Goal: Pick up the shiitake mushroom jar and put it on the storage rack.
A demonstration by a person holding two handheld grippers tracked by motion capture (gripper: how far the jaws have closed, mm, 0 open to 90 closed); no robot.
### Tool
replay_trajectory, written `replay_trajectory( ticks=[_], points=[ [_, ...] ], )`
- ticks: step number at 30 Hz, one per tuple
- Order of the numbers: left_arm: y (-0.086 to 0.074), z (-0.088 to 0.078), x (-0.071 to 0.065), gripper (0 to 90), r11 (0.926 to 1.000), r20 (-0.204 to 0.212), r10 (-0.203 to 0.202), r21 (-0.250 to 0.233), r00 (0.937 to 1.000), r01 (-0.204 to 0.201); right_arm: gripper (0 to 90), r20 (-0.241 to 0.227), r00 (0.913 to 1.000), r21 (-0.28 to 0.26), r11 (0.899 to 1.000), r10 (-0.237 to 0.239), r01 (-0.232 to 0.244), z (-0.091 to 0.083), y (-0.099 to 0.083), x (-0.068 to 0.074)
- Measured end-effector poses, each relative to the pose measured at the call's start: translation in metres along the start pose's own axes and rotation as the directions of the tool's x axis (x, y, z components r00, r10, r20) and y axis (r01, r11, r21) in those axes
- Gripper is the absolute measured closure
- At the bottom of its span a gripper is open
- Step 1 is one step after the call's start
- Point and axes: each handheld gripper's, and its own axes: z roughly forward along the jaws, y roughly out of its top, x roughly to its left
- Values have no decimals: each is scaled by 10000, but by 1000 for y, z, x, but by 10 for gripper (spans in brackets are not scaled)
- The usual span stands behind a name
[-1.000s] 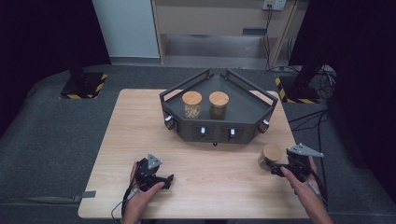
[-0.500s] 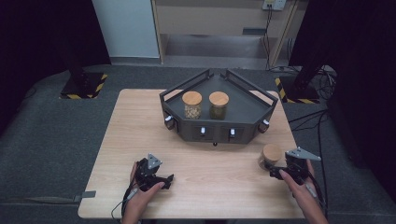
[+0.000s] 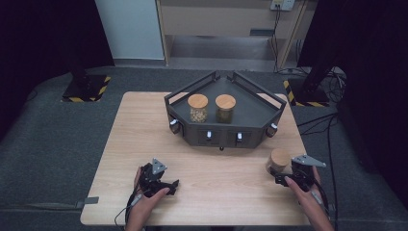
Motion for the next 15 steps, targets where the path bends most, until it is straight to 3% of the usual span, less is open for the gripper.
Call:
replay_trajectory(
  ticks=[15],
  points=[
    [0,0,0,0,10000,1,-2,-2,10000,2,59,31,10000,-185,9998,-66,67,11,2,3]
  ],
)
